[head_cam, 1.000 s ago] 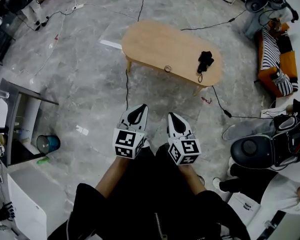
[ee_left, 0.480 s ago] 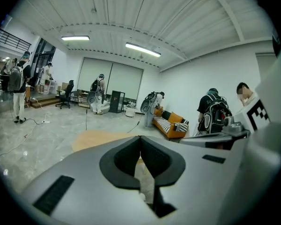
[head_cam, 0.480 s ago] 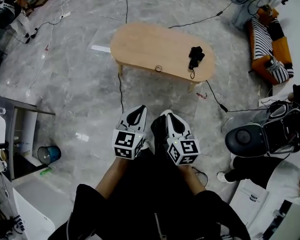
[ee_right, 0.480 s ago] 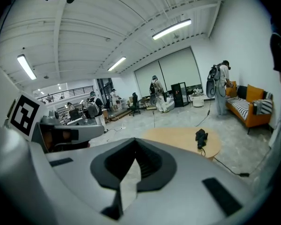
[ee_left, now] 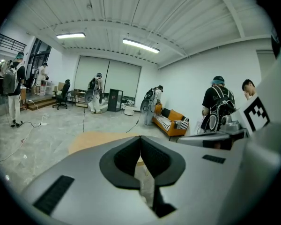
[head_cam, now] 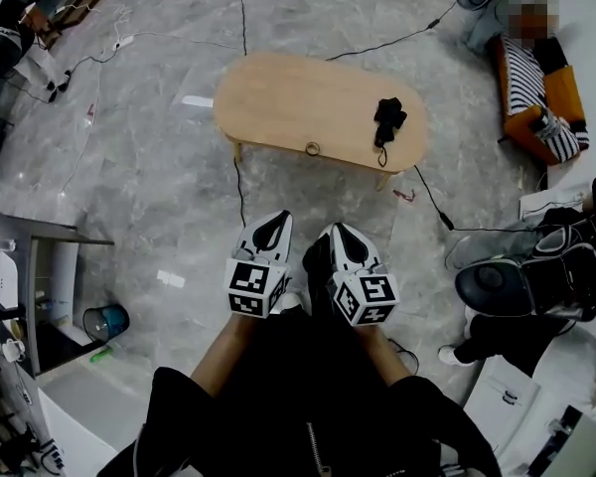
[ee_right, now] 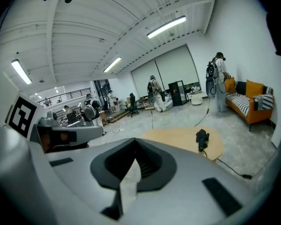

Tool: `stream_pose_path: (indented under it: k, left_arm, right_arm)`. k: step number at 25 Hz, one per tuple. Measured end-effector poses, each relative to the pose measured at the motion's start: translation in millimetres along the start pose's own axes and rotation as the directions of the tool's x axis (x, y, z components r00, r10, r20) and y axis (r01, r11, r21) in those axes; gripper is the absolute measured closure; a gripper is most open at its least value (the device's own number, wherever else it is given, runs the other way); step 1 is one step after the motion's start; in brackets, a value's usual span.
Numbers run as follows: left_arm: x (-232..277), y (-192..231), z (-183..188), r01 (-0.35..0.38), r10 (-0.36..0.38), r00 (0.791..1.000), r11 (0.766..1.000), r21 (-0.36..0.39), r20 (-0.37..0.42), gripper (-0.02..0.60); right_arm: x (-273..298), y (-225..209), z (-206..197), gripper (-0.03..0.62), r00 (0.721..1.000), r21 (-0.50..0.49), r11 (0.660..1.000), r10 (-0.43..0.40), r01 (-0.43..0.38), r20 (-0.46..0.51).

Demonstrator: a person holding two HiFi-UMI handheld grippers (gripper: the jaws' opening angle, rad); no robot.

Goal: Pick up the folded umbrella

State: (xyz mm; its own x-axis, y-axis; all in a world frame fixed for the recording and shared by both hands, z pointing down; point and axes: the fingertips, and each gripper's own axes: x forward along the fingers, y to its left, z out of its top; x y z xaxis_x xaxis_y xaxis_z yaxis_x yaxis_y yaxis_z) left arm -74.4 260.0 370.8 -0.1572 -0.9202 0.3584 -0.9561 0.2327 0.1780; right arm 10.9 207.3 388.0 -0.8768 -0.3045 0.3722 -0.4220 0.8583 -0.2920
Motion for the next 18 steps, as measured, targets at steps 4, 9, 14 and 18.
stream_pose_path:
  k: [4, 9, 14, 18]
  left_arm:
    - [25.2, 10.7, 12.7, -0.002, 0.002, 1.0, 1.0, 0.0, -0.004, 0.566]
    - [66.5, 25.5, 30.7, -0.005, 0.005, 1.0, 1.0, -0.009, -0.008, 0.566]
    - [108.1, 33.8, 47.2, -0.002, 0.002, 1.0, 1.0, -0.019, -0.022, 0.566]
    - [141.1, 35.0, 58.2, 0.008, -0.009, 1.0, 1.0, -0.025, -0.027, 0.566]
  right_arm:
    - [24.2, -13.6, 13.5, 0.583, 1.0, 0.004, 1.0, 0.007, -0.007, -0.008]
    - [58.7, -37.6, 41.6, 0.583, 1.0, 0.002, 1.0, 0.015, -0.015, -0.007]
    - [86.3, -65.2, 61.0, 0.583, 1.0, 0.002, 1.0, 0.012, -0.012, -0.025]
    - [103.8, -89.6, 73.8, 0.583, 0.999, 0.005, 1.0, 0.003, -0.002, -0.039]
